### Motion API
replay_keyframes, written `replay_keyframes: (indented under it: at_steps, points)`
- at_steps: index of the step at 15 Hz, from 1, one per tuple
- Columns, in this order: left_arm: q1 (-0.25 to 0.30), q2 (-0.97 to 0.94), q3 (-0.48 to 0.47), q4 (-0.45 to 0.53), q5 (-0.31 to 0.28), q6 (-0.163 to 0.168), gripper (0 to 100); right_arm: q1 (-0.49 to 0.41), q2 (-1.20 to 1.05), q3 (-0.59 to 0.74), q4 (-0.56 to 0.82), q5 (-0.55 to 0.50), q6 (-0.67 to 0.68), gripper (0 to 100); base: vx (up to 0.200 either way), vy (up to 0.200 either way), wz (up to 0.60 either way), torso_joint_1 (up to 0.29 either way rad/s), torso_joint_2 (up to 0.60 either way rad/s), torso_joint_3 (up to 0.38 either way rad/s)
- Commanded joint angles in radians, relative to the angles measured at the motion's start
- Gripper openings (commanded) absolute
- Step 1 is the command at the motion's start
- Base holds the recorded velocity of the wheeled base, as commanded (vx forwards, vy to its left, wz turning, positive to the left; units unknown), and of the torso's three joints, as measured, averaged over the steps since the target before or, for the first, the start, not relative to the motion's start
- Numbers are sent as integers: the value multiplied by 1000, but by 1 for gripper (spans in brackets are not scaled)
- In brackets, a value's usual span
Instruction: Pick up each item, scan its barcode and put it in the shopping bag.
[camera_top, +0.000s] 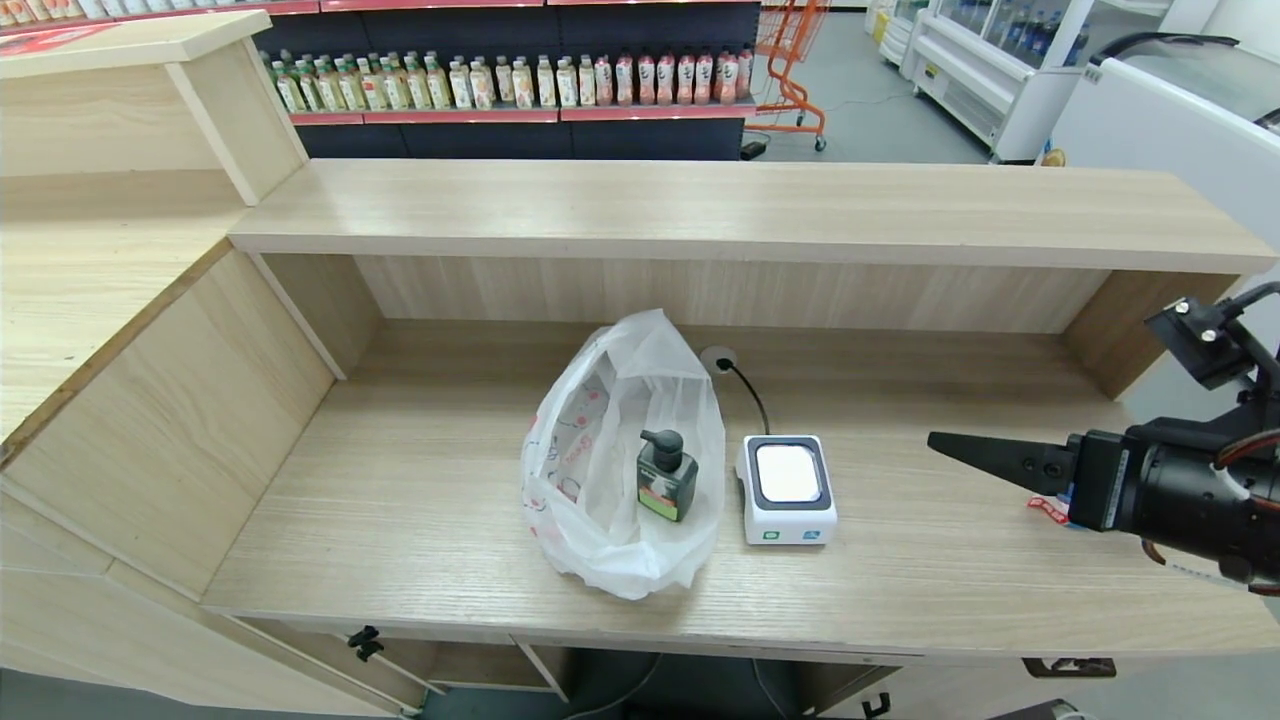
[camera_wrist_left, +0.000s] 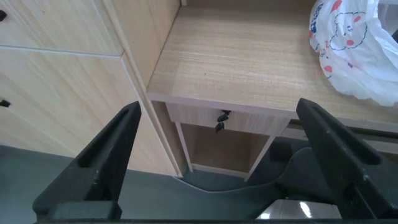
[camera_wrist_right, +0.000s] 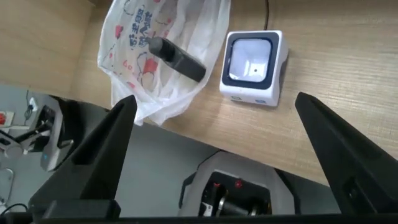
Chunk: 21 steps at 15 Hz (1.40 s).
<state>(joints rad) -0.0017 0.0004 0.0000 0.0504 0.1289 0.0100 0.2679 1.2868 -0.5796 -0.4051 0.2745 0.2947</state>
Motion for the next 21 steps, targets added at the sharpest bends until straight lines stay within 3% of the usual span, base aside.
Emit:
replay_keyframes:
  at_steps: [1,5,9,16,21]
  points:
    - [0,0,0,0,0,1,100,1,2,10,0,-1,1,100,-200,0,0,17,2,2]
    - [0,0,0,0,0,1,100,-1,8,20,0,-57,6,100,-50,0,0,2,2,-1]
    - [0,0,0,0,0,-1,100,-59,8,14,0,-60,12,100,0,-200,0,6,5,6]
    - [0,1,0,0,1,-2,100,-194,-44,-25,38,-80,362,100,0,-200,0,1,3,0]
    - [0,0,0,0,1,-2,100,-384,20,-125,169,-89,452,100,0,-120,0,1,1,1]
